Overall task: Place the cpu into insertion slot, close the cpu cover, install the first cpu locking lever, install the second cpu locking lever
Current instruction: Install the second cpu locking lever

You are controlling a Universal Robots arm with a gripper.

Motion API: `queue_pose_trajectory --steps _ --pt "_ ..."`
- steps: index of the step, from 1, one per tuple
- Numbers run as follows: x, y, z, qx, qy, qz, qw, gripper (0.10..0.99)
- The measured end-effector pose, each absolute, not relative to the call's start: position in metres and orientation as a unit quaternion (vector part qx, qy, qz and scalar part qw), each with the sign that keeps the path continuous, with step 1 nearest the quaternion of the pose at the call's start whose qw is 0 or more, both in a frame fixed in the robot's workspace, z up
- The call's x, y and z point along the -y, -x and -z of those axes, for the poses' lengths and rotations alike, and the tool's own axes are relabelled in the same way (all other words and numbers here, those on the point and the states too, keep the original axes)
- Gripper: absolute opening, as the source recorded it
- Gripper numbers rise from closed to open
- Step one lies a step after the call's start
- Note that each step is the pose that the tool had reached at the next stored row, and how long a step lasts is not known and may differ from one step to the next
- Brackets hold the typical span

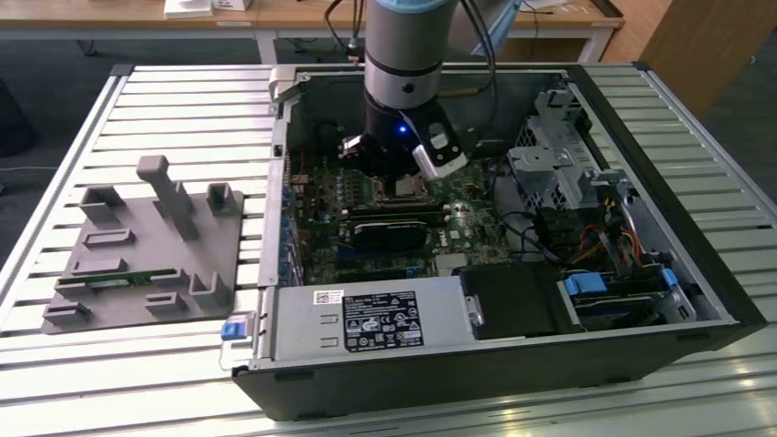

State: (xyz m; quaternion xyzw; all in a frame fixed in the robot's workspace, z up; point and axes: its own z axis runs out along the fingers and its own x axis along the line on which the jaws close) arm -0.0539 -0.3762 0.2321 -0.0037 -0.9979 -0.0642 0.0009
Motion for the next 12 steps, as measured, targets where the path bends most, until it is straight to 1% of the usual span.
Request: queue_pose_trajectory --steps 5,12 --pt "0.386 0.054 -0.231 0.998 0.006 0.065 0.001 0.106" --pt "0.388 0.062 -0.224 0.998 0.007 0.066 0.001 0.106"
